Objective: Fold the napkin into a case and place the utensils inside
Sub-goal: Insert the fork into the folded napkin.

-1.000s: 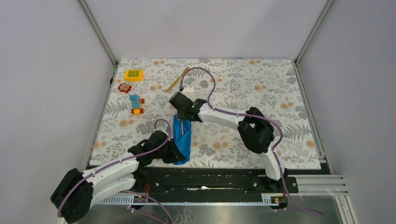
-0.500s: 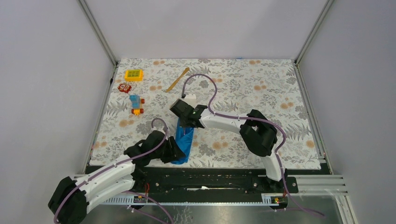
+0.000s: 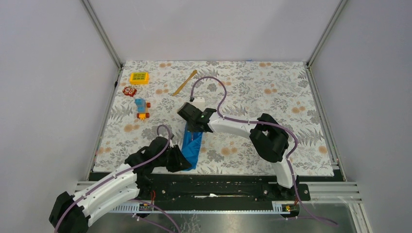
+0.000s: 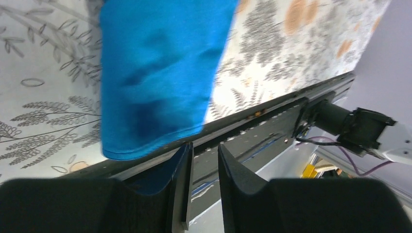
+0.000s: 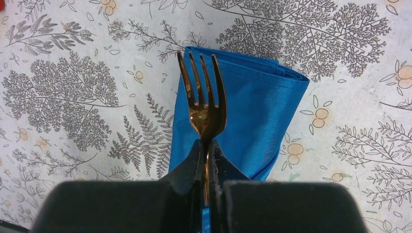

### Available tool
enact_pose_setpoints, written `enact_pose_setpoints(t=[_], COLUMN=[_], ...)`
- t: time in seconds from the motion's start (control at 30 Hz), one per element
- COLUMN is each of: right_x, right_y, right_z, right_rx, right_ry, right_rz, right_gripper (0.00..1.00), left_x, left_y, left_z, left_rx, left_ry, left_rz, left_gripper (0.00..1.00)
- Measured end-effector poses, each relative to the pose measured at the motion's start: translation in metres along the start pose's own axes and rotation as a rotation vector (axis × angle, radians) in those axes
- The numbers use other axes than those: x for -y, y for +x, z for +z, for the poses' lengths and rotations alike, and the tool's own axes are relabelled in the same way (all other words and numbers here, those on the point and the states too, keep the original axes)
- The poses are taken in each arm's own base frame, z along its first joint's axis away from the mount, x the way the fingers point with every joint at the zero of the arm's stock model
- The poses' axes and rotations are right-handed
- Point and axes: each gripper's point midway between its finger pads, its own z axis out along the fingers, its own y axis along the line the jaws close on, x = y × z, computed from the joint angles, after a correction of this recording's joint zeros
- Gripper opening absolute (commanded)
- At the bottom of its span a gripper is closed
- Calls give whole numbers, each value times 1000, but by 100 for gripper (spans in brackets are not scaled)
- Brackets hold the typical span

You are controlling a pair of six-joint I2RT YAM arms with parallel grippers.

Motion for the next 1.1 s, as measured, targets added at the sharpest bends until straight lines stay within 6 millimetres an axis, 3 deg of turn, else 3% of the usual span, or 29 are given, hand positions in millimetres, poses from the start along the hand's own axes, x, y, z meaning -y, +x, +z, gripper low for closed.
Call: enact_pose_setpoints(t=[0.2,0.8,1.1], right_x=[3,18,20], right_y=[6,30,33], right_z=[-2,-9,-9], right_rx=[-28,-105,-112], right_ry=[11,97,108], right_rz=[14,126,130], right_gripper=[0,1,17], left_x=[-37,-28,-28], left_y=[19,9,8], left_z=[20,32,31], left_rx=[-81,-39,-30], left_ry=[-100,-44,-47], left_rz=[-51,-51,-48], left_gripper=[26,27,28])
